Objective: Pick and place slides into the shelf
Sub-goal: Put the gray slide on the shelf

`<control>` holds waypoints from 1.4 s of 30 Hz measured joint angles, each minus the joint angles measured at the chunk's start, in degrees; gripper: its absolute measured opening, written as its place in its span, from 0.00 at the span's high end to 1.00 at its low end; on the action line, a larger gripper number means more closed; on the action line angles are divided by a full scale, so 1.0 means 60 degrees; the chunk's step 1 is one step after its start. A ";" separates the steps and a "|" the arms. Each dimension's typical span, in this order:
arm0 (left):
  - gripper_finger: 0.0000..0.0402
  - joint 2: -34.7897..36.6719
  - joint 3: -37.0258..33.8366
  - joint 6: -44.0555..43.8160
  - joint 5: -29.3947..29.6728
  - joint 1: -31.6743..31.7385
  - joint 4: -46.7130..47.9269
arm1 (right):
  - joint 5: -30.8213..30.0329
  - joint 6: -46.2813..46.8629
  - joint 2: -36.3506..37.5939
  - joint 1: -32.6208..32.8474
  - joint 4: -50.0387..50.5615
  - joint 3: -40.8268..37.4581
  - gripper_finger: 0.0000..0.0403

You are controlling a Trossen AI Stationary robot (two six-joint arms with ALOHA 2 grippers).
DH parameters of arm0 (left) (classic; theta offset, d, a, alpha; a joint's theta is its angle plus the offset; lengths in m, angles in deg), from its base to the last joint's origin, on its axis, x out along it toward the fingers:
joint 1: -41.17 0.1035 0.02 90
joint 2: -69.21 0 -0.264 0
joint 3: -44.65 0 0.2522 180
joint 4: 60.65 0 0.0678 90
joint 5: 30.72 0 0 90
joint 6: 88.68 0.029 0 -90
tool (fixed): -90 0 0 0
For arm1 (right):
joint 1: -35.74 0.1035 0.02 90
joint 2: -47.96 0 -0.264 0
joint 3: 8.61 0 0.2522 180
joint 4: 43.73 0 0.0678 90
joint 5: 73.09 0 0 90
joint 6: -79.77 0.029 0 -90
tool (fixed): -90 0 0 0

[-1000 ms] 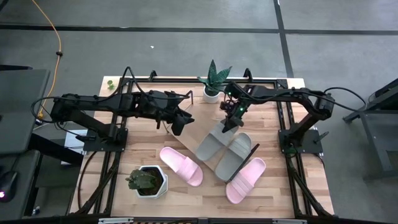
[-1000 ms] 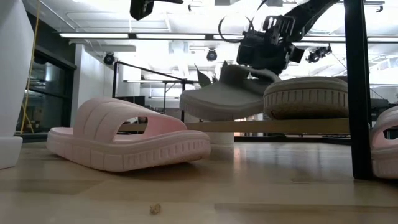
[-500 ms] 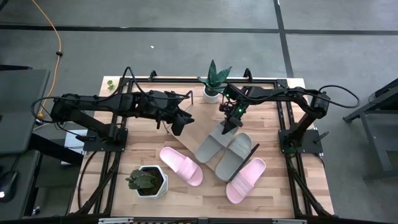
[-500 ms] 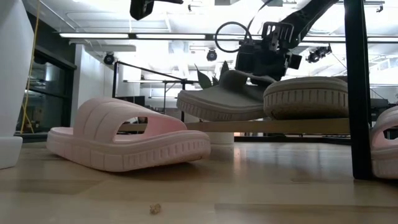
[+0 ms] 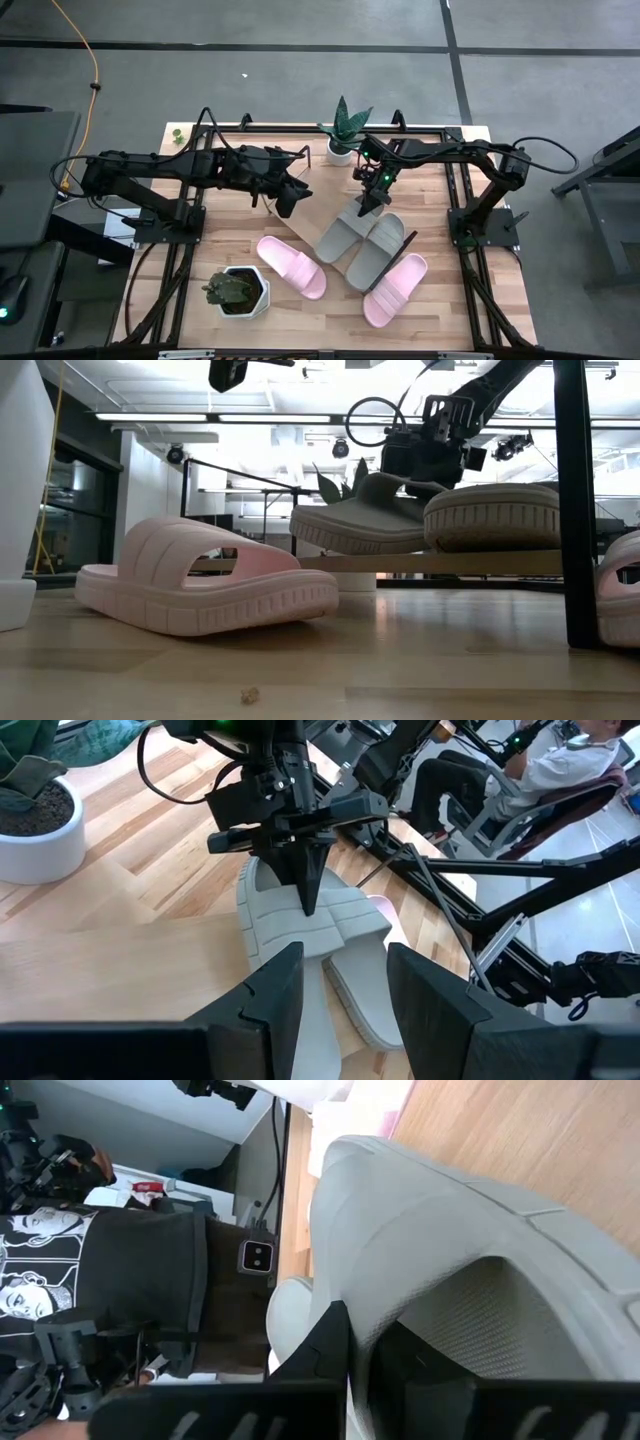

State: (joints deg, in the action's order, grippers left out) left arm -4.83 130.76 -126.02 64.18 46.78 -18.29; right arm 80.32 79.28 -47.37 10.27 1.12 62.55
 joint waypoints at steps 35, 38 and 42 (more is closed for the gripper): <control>0.66 0.0000 0.0000 -0.0076 0.0000 0.0000 0.0004 | -0.2157 0.0251 0.0000 0.0007 0.0477 -0.0002 0.70; 0.66 0.0001 0.0000 -0.0076 0.0000 0.0000 0.0011 | -0.2182 0.0251 0.0000 0.0000 0.0468 -0.0002 0.70; 0.66 0.0004 0.0000 -0.0076 0.0000 0.0000 0.0015 | -0.2216 0.0281 0.0000 0.0000 0.0468 -0.0002 0.70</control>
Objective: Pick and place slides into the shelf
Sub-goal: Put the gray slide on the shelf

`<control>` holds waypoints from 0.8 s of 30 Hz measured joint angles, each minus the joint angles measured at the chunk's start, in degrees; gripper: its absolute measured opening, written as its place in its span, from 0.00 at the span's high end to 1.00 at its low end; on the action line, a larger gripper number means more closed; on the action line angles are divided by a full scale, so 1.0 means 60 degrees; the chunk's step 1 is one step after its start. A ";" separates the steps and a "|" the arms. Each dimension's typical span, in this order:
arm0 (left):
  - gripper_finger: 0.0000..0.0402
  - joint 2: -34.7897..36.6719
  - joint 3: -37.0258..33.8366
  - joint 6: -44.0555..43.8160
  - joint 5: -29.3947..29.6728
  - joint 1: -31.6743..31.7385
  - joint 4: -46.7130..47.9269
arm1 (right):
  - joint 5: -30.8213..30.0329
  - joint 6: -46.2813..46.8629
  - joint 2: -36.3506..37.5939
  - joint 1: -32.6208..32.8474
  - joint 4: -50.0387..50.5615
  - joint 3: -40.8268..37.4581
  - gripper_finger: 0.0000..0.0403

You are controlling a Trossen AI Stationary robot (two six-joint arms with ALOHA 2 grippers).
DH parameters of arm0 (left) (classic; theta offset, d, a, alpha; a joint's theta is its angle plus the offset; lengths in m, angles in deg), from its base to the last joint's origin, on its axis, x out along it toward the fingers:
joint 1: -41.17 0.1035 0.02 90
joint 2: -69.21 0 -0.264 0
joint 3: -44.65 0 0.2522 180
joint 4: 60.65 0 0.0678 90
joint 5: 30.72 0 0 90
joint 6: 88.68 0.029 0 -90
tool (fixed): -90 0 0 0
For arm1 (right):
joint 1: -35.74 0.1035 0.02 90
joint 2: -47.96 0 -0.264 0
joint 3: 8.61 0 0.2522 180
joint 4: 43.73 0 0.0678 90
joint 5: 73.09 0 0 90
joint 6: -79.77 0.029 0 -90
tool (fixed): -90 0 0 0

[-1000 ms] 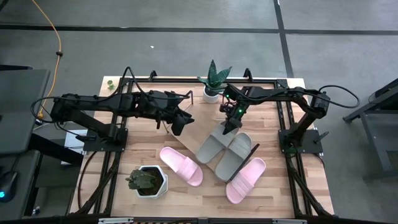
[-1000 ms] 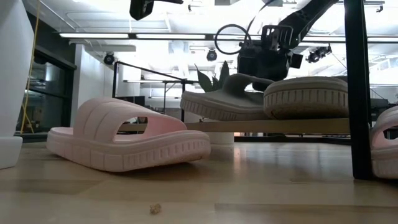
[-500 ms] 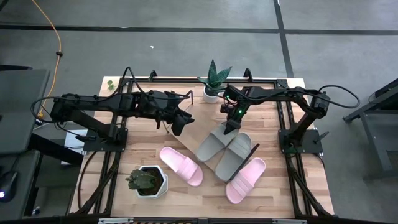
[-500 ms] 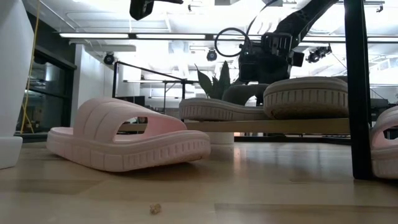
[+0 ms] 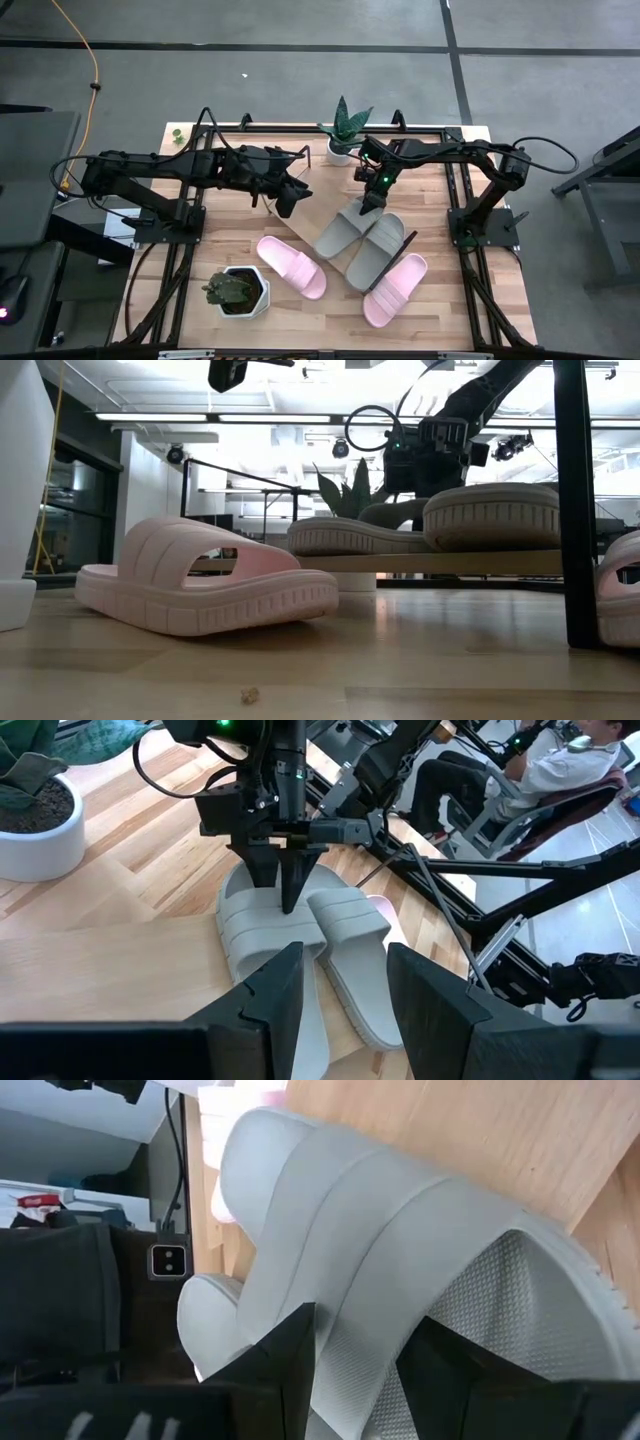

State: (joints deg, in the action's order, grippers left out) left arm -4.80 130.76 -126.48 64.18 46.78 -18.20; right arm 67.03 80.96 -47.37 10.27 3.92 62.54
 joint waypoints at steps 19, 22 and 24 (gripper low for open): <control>0.66 0.0000 0.0000 0.0004 0.0000 0.0000 0.0019 | -0.0997 0.0187 0.0771 -0.0241 0.0041 -0.0004 0.70; 0.66 0.0000 0.0000 0.0004 0.0000 0.0000 0.0044 | -0.0915 0.0224 0.0848 -0.0384 0.0119 -0.0004 0.70; 0.66 0.0000 0.0000 0.0004 0.0000 -0.0003 0.0047 | -0.0874 0.0188 0.0845 -0.0394 0.0246 -0.0004 0.70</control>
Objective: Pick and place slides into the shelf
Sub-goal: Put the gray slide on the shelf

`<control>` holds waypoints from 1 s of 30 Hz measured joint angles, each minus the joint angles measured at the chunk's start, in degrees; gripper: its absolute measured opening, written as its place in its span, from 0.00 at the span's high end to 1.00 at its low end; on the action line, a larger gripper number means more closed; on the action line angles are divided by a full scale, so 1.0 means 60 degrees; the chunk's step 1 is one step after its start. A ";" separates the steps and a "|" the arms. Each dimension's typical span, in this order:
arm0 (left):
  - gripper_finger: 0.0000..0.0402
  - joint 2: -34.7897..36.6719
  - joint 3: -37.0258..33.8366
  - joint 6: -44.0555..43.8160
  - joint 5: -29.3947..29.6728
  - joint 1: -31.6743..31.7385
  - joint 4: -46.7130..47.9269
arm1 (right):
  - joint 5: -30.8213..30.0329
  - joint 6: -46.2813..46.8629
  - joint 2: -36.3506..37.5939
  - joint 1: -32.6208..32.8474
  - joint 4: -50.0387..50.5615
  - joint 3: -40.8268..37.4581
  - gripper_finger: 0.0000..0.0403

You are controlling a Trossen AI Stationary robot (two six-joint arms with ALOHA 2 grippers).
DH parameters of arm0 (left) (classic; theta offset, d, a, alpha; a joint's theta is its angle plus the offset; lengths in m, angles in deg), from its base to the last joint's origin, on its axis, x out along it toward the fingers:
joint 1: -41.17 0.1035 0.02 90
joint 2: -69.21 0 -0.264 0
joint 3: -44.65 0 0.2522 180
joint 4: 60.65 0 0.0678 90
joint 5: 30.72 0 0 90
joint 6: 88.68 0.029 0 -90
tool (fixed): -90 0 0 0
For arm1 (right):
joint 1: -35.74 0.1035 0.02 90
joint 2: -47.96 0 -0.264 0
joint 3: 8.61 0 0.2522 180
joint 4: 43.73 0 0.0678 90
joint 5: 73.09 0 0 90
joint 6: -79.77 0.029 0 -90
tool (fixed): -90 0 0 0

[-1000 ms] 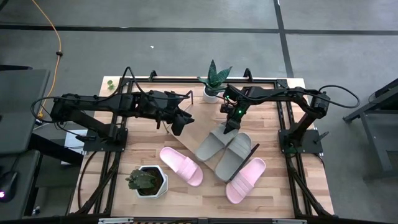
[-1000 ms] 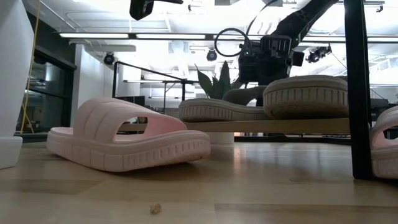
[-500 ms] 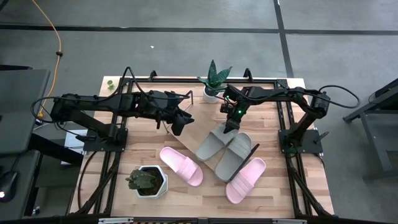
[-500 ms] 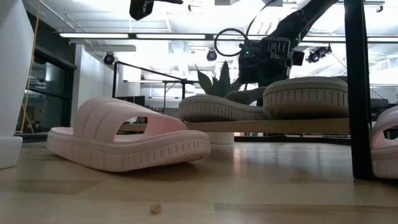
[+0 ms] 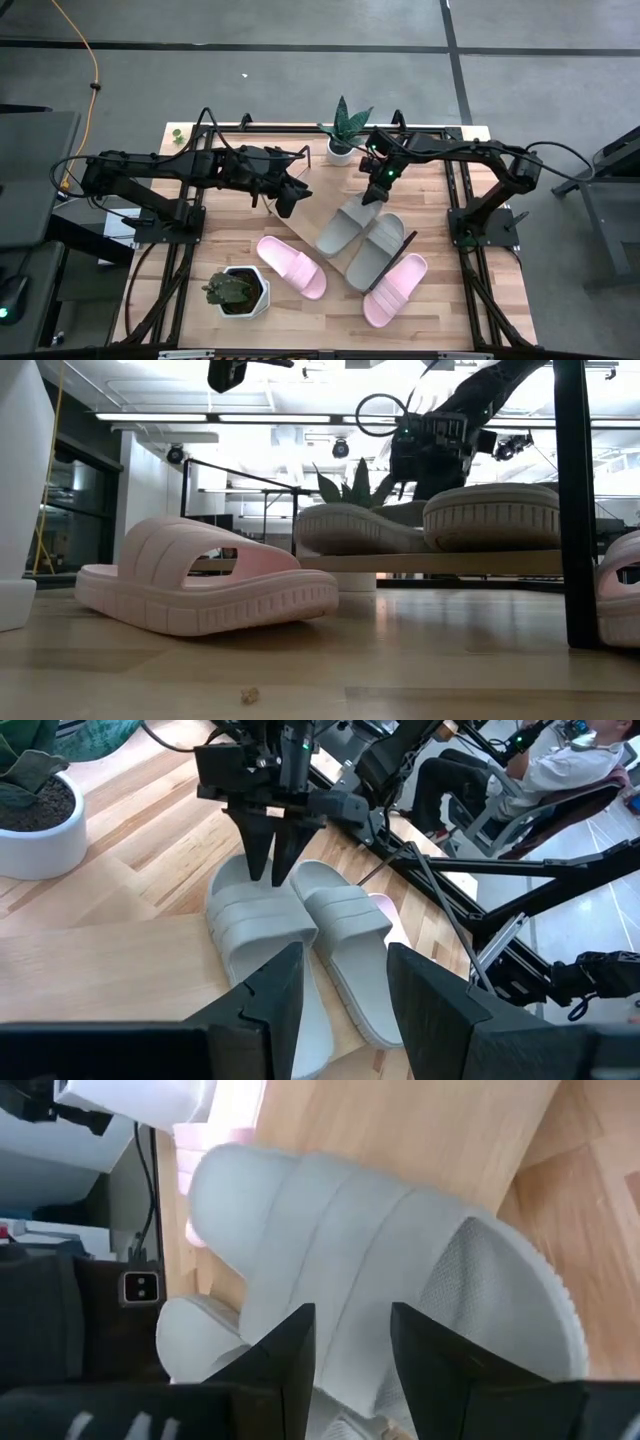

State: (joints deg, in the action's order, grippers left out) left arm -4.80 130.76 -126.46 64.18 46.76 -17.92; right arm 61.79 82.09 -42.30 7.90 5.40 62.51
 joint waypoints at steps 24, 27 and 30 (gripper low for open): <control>0.66 -0.1354 0.0000 0.0226 0.0084 0.0003 -0.0043 | -0.3907 0.0958 0.0747 0.0059 -0.0650 0.0000 0.70; 0.66 -0.1366 0.0000 0.0229 0.0085 0.0003 -0.0105 | -0.4208 0.0929 0.0747 0.0059 -0.0650 0.0000 0.70; 0.66 -0.1370 0.0000 0.0241 0.0088 0.0003 -0.0099 | -0.4231 0.0842 0.0711 0.0059 -0.0659 0.0000 0.70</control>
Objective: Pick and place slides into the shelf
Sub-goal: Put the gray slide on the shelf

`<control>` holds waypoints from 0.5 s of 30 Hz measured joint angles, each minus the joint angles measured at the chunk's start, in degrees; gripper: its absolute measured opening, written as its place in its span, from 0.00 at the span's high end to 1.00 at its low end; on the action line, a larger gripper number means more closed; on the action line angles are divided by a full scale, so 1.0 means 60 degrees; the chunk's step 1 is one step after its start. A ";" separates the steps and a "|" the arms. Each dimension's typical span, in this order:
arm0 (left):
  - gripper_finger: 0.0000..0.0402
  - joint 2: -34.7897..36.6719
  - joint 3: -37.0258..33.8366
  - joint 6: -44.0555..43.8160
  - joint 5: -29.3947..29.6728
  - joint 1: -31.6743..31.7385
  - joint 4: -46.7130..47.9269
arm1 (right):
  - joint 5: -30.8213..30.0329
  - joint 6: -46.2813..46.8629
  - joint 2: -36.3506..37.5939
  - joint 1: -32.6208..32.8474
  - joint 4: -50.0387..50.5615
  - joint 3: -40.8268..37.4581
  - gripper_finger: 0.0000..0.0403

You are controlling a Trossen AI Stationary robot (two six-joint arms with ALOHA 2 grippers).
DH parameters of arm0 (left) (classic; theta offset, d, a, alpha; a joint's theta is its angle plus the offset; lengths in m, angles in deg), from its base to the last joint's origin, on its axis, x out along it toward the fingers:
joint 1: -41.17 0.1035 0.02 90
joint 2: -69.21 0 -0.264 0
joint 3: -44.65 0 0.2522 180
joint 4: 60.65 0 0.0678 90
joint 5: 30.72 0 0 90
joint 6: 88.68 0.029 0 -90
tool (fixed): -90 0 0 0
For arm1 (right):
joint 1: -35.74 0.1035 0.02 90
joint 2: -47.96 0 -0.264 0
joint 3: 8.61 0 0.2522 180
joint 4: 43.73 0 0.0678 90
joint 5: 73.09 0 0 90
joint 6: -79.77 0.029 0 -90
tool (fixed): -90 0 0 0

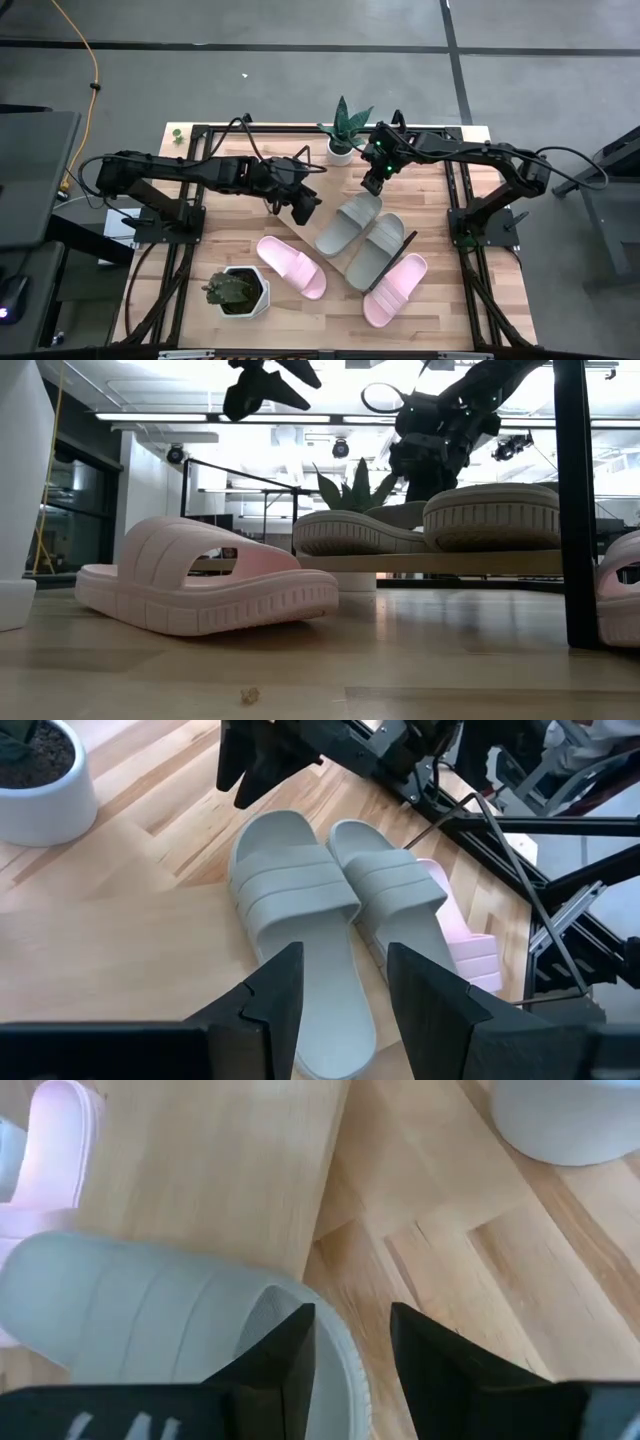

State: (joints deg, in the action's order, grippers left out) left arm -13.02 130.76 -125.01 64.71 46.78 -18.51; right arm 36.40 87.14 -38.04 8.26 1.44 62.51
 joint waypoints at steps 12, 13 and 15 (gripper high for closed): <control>0.66 0.0000 0.0000 0.0010 0.0000 0.0000 0.0026 | 0.0116 -0.0232 -0.0573 0.0022 -0.0893 0.0000 0.98; 0.66 0.0000 0.0000 0.0007 -0.0004 0.0000 0.0030 | 0.0149 -0.0231 -0.0620 0.0022 -0.0910 0.0000 0.99; 0.66 0.0000 0.0000 0.0007 -0.0004 0.0000 0.0032 | 0.0192 -0.0228 -0.0731 0.0062 -0.0957 0.0000 0.99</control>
State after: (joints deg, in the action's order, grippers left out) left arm -13.02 130.76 -124.97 64.69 46.78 -18.32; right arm 37.55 85.77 -42.43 8.63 -4.30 62.51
